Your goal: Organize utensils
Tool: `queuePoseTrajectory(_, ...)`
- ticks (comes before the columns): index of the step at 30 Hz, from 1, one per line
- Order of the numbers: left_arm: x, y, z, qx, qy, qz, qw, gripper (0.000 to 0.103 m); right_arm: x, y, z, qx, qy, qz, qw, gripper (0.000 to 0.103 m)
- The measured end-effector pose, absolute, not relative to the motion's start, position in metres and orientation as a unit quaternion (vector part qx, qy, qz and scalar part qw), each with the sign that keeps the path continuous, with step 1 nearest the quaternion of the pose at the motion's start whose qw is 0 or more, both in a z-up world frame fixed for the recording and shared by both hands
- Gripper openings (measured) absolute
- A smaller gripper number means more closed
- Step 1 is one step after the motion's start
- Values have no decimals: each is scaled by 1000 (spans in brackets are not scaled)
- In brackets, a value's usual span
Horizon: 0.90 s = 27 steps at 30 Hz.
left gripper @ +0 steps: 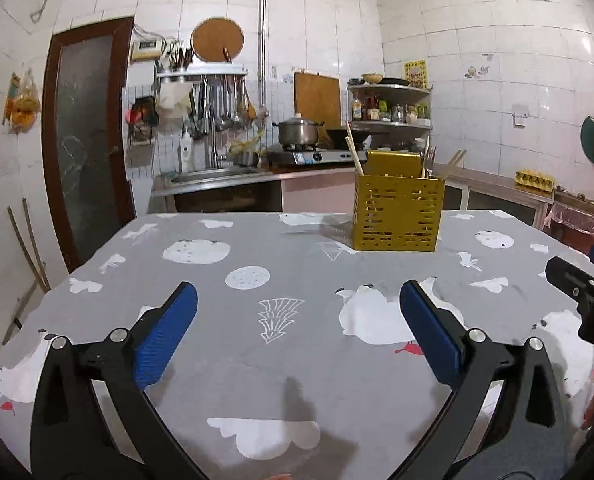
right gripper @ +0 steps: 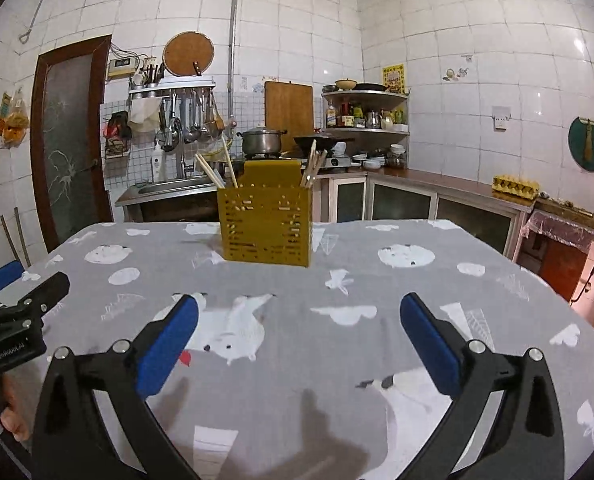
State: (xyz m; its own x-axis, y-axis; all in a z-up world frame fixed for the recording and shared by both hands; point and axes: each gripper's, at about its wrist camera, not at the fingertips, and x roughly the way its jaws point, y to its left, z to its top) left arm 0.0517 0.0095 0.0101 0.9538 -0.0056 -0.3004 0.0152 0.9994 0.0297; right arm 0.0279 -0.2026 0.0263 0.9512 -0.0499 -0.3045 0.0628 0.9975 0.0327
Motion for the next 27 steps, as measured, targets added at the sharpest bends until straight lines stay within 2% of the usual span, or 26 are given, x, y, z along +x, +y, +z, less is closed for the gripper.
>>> queuePoseTrajectory(27, 38, 5, 9, 27, 121, -1, 992, 98, 11, -202, 23, 19, 113, -41, 993, 99)
